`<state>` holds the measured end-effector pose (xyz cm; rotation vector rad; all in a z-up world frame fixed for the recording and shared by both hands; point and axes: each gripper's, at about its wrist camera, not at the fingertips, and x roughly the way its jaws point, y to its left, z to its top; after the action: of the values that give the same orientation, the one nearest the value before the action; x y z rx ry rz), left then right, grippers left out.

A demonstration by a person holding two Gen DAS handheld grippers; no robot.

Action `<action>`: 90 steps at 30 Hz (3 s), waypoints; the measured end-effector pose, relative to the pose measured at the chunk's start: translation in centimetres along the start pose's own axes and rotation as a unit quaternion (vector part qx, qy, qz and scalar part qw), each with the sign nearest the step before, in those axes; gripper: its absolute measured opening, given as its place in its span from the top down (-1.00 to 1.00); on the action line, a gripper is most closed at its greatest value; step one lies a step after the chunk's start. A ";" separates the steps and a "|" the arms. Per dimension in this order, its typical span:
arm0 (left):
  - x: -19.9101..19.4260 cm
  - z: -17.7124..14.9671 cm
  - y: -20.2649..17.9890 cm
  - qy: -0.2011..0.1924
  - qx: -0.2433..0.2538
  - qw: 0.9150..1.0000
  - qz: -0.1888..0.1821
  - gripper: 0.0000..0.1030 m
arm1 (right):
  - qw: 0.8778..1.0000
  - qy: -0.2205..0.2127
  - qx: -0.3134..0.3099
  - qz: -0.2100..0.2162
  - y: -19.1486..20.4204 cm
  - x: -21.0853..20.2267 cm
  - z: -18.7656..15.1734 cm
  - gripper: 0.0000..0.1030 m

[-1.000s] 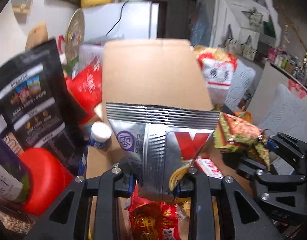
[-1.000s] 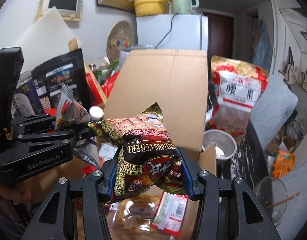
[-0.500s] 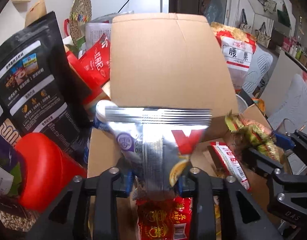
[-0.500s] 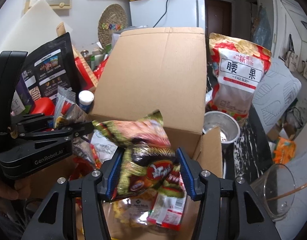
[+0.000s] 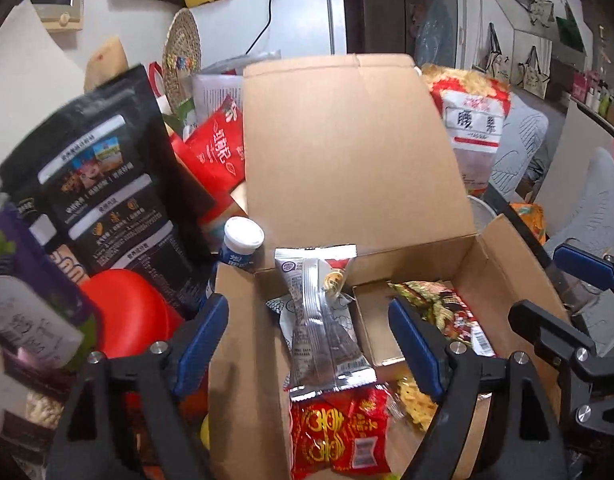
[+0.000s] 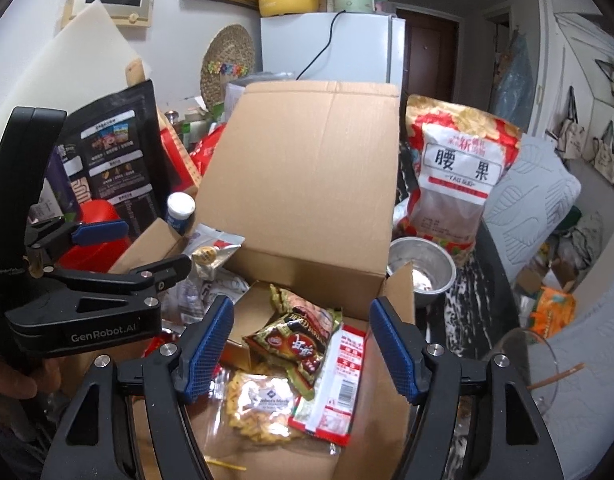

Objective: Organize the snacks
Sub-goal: 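Withdraw both tools from the box toward the pink pouch on the table, then grasp the pink-and-red pouch at its red end with the right tool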

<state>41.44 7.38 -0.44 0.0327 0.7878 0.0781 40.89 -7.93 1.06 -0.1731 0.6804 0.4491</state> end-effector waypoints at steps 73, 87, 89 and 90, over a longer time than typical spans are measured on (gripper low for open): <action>-11.1 -18.0 -8.2 0.034 0.042 0.990 -0.131 -0.60 | 0.994 0.044 0.092 -0.027 -3.0 -12.1 -20.1 -0.39; -6.8 -17.5 -8.5 0.053 0.028 0.991 -0.121 -0.60 | 0.987 0.108 0.115 -0.007 -6.9 -6.2 -21.3 -0.39; -6.1 -17.5 -8.6 0.060 0.029 0.990 -0.123 -0.60 | 0.987 0.115 0.110 -0.001 -7.1 -5.5 -21.2 -0.39; -5.9 -17.6 -8.7 0.061 0.026 0.990 -0.125 -0.60 | 0.988 0.116 0.106 0.001 -7.1 -5.3 -21.1 -0.39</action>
<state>25.37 -1.73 -9.19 -0.0216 0.9101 -0.1800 28.49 -22.32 -11.66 -0.0234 0.9519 0.3594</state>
